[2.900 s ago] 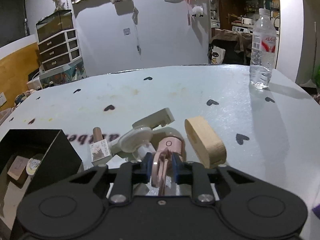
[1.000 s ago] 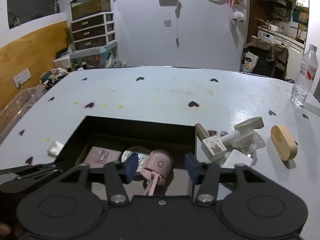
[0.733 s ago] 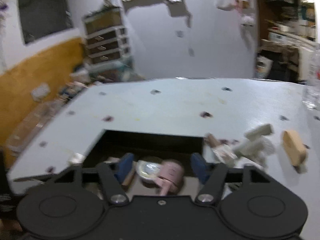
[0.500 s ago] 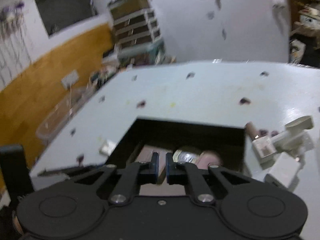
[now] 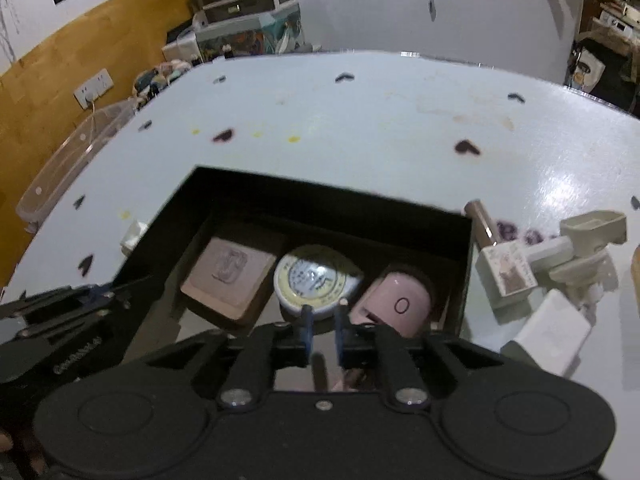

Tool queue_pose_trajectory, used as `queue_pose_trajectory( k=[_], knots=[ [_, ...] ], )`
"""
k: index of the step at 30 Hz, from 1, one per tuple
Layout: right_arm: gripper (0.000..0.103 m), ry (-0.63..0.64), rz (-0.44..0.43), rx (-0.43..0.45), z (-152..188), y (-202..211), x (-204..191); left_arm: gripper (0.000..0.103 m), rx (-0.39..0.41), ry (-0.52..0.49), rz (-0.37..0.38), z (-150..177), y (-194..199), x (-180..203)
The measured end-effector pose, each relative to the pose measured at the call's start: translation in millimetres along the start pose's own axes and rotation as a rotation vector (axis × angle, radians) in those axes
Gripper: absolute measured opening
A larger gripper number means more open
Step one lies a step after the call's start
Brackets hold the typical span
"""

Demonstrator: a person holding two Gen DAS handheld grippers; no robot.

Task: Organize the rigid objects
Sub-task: 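Place the pink hair clip into the black box and open the right tool, then grasp the white charger cube with the right tool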

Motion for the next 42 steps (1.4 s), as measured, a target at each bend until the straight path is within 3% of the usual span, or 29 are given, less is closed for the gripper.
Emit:
queue_pose_trajectory(
  k=[4, 9, 14, 22, 33, 38, 42],
  knots=[
    [0.039, 0.001, -0.030, 0.064, -2, 22, -3, 0.006, 0.000, 0.000, 0.000, 0, 0, 0],
    [0.079, -0.003, -0.062, 0.144, -2, 51, -3, 0.006, 0.000, 0.000, -0.001, 0, 0, -1],
    [0.102, 0.002, -0.098, 0.224, 2, 74, 1, 0.006, -0.002, 0.002, -0.003, 0, 0, -1],
    [0.103, -0.009, -0.062, 0.318, 11, 103, 26, 0.006, -0.006, 0.009, -0.011, 0, 0, 0],
    [0.103, -0.058, 0.117, 0.404, 44, 107, 94, 0.006, -0.009, 0.005, -0.017, -1, 1, 1],
    [0.103, -0.061, 0.176, 0.351, 59, 86, 115, 0.006, -0.009, 0.002, -0.020, -1, 1, 2],
    [0.098, 0.014, 0.168, 0.311, 64, 65, 119, 0.006, -0.010, -0.001, -0.024, -1, 1, 3]
  ],
)
Point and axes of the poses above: each gripper's, at about its wrist camera, not at the fingertips, and y roughly against the way its jaws point, x to its right, z to its underside, the point moved 3 cm from there along -y, roughly the way its jaws point, and after that the axes turned 4 degrees about -z, right-handed, at the moved point
